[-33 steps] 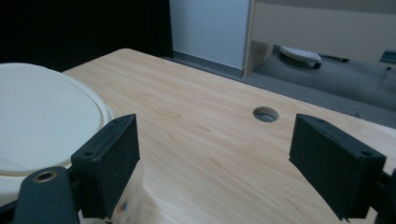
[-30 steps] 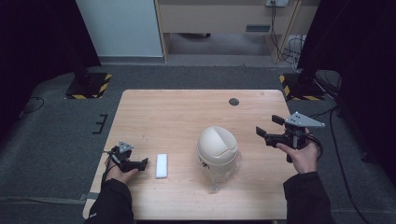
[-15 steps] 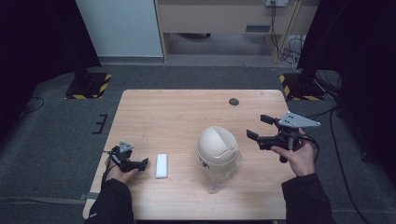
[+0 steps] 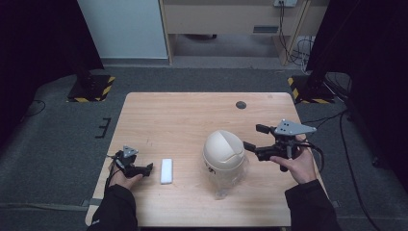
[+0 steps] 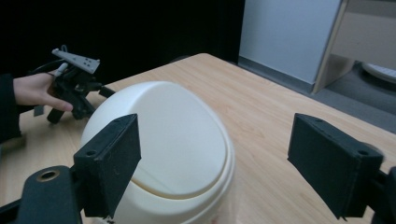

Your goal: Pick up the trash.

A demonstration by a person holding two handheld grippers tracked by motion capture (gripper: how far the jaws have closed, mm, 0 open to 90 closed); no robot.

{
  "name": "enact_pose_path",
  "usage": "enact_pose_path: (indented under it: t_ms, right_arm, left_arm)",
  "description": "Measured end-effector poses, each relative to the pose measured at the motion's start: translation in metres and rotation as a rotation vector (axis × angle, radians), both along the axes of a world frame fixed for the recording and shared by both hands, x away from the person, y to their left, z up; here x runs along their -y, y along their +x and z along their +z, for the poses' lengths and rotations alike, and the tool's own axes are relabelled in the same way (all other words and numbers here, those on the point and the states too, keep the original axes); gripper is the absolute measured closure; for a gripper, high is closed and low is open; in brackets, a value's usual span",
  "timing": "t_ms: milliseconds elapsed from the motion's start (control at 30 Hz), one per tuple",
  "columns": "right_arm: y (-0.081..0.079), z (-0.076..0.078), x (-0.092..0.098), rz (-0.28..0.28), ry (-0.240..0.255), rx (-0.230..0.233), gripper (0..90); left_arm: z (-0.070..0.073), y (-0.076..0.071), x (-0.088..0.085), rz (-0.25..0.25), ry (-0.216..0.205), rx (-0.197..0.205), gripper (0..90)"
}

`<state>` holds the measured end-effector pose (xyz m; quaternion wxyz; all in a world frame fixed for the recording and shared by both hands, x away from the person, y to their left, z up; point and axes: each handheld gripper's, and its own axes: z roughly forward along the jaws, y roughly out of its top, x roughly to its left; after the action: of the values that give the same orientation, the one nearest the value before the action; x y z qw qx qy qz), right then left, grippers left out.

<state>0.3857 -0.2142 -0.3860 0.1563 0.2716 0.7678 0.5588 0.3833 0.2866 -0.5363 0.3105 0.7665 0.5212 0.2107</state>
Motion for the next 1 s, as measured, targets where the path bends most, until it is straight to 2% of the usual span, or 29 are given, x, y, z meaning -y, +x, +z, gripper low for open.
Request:
enact_pose_path:
  t_ms: [133, 200, 467, 700, 1000]
  right_arm:
    - [-0.001, -0.003, -0.005, 0.029, 0.018, -0.016, 18.1]
    - [-0.003, -0.006, -0.01, 0.064, 0.033, -0.033, 18.7]
    - [-0.007, -0.013, -0.018, 0.119, 0.029, -0.065, 19.1]
    - [-0.009, -0.024, -0.029, 0.156, -0.019, -0.099, 19.3]
    - [-0.011, -0.031, -0.035, 0.172, -0.036, -0.13, 19.3]
  left_arm:
    - [0.0, 0.0, 0.0, 0.0, 0.0, 0.0, 0.0]
    - [0.0, 0.0, 0.0, 0.0, 0.0, 0.0, 0.0]
    - [0.0, 0.0, 0.0, 0.0, 0.0, 0.0, 0.0]
    - [0.0, 0.0, 0.0, 0.0, 0.0, 0.0, 0.0]
    - [0.0, 0.0, 0.0, 0.0, 0.0, 0.0, 0.0]
